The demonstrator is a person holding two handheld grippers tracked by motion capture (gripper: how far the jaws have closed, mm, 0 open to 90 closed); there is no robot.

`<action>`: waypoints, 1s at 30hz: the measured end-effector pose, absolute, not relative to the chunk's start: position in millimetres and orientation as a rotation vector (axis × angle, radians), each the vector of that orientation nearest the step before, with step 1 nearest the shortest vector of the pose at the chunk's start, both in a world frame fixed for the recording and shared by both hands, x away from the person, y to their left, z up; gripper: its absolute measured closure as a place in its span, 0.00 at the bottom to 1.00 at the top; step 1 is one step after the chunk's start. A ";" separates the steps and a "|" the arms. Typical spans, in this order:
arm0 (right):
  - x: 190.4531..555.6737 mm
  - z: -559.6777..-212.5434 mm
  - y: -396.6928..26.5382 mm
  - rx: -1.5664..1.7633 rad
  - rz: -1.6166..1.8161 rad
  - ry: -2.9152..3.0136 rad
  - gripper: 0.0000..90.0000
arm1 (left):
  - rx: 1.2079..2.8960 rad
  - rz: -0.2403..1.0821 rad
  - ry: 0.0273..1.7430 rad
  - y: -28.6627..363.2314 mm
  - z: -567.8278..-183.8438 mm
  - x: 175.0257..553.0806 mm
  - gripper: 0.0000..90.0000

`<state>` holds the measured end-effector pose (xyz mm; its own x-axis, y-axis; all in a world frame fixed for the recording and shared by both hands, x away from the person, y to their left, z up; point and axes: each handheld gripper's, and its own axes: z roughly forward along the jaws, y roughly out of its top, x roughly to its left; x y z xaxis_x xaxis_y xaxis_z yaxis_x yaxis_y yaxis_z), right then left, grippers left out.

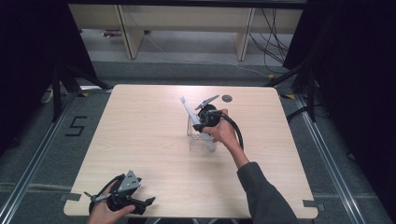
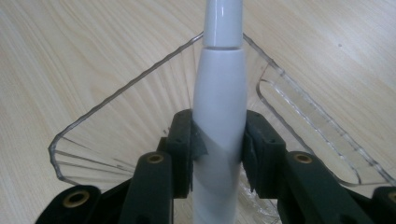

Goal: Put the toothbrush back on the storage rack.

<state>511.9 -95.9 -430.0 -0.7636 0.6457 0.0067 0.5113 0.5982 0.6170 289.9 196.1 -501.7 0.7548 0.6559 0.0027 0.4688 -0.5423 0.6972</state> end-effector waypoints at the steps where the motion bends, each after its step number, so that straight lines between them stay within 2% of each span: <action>1: 512.6 -430.6 -95.7 0.933 0.902 2.607 0.74 | 2.246 0.345 0.840 196.1 -501.8 290.0 0.16; 8: 510.3 -429.7 -94.1 0.989 0.874 2.612 0.73 | 2.247 0.347 0.836 195.9 -501.8 289.8 0.16; 20: 506.1 -418.8 -101.4 1.033 0.932 2.569 0.55 | 2.246 0.347 0.837 195.9 -501.8 289.7 0.16; 30: 497.0 -408.9 -111.2 0.997 1.021 2.549 0.49 | 2.252 0.350 0.836 196.1 -502.0 290.1 0.16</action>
<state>497.0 -111.2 -408.9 -0.7456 0.6649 0.0447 0.5120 0.5286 0.6771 290.1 196.1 -502.0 0.7553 0.6553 0.0091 0.4666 -0.5475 0.6946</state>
